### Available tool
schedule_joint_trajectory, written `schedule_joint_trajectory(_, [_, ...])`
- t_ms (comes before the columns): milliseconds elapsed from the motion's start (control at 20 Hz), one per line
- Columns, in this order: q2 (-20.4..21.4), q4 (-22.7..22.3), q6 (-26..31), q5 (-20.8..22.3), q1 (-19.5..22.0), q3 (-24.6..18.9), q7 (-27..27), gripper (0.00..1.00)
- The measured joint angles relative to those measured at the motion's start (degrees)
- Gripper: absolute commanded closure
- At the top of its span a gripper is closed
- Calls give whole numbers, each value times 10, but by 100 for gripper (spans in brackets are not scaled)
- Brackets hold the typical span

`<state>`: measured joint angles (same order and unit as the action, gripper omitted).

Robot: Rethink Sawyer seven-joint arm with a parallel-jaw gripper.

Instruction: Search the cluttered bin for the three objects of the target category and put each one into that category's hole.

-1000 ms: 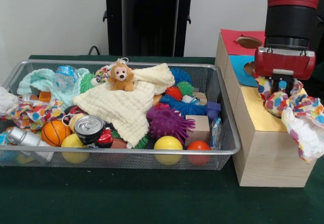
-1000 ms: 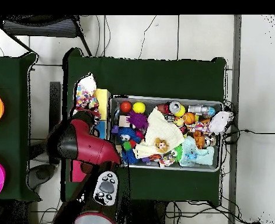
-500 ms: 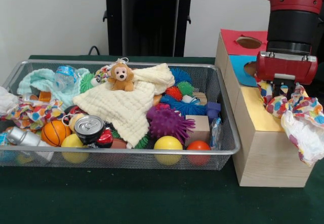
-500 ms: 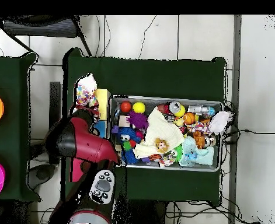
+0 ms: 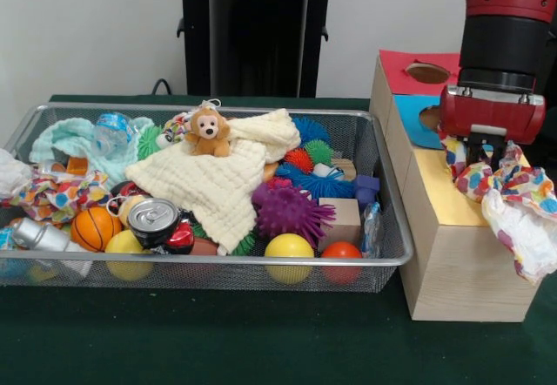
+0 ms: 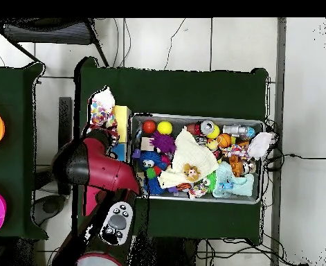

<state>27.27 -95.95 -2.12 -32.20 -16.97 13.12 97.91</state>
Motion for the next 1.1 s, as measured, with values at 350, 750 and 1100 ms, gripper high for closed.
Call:
schedule_joint_trajectory(350, [-3,32,91,1,-28,52,0,100])
schedule_joint_trajectory(750, [4,59,175,2,-38,87,0,100])
schedule_joint_trajectory(1100, [7,59,176,3,-38,92,0,0])
